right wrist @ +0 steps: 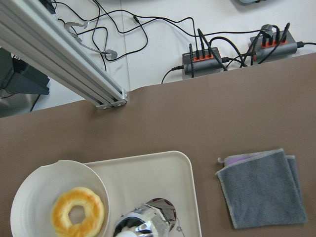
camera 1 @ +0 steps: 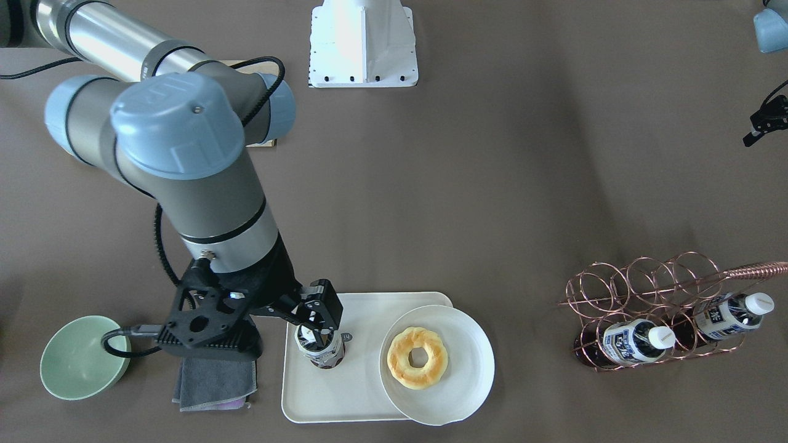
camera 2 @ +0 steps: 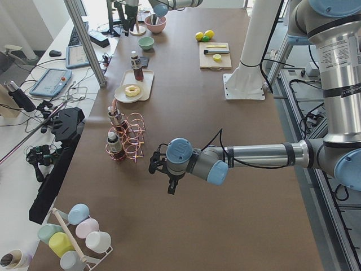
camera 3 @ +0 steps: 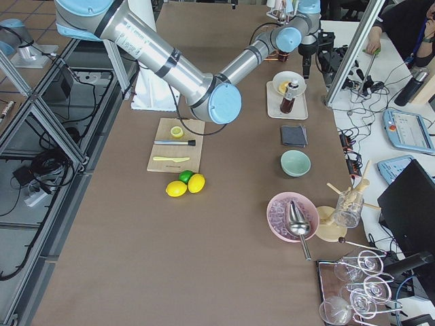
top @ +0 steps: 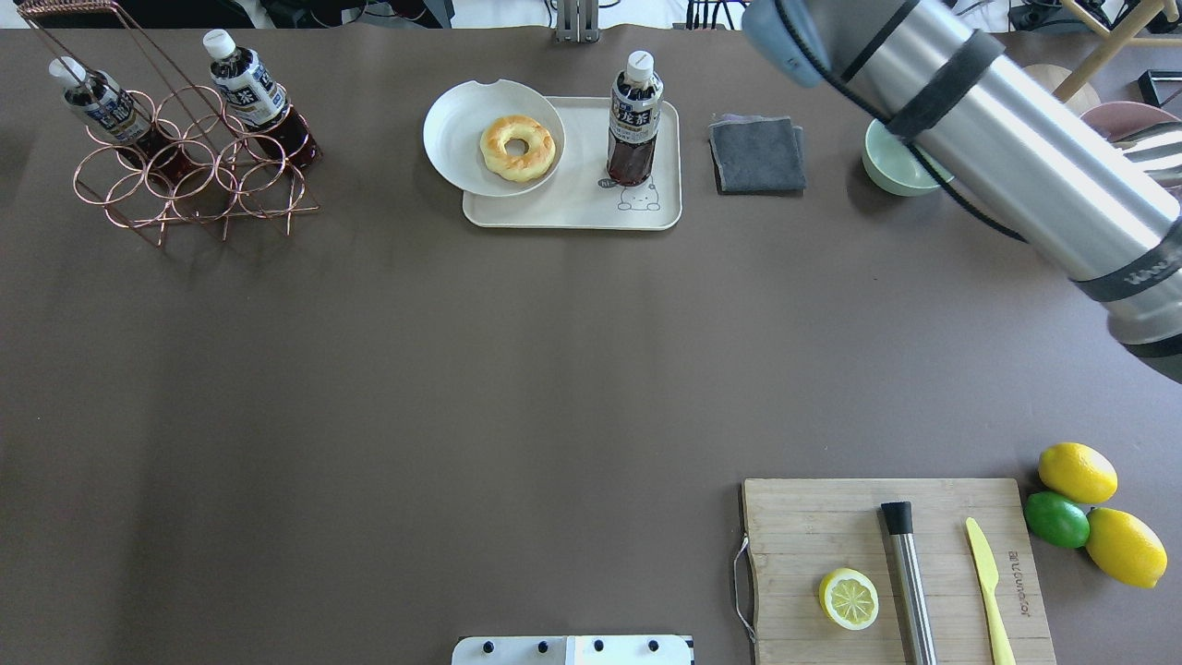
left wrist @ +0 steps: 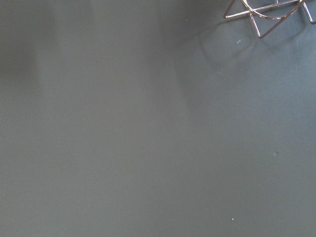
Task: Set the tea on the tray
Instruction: 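Open the right gripper and withdraw it from the tray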
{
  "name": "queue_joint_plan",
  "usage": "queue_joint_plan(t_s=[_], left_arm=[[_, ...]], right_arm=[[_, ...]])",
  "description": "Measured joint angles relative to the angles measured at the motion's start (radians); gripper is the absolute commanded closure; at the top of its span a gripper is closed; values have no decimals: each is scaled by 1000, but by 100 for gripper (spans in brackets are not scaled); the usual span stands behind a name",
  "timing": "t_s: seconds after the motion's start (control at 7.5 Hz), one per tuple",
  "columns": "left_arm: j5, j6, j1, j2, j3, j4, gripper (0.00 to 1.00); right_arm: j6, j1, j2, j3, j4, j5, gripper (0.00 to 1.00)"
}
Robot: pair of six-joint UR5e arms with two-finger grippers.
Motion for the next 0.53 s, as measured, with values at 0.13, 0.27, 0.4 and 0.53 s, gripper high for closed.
queue_joint_plan(t_s=[0.13, 0.27, 0.4, 0.53], left_arm=[[-16, 3, -16, -4, 5, 27, 1], [-23, 6, -27, -9, 7, 54, 1], [-24, 19, -29, -15, 8, 72, 1], [-23, 69, -35, -33, 8, 130, 1]], right_arm=[[-93, 75, -66, 78, -68, 103, 0], [-211, 157, -185, 192, -129, 194, 0], [-334, 219, -320, 294, -157, 241, 0], [-466, 269, -453, 379, -188, 262, 0]])
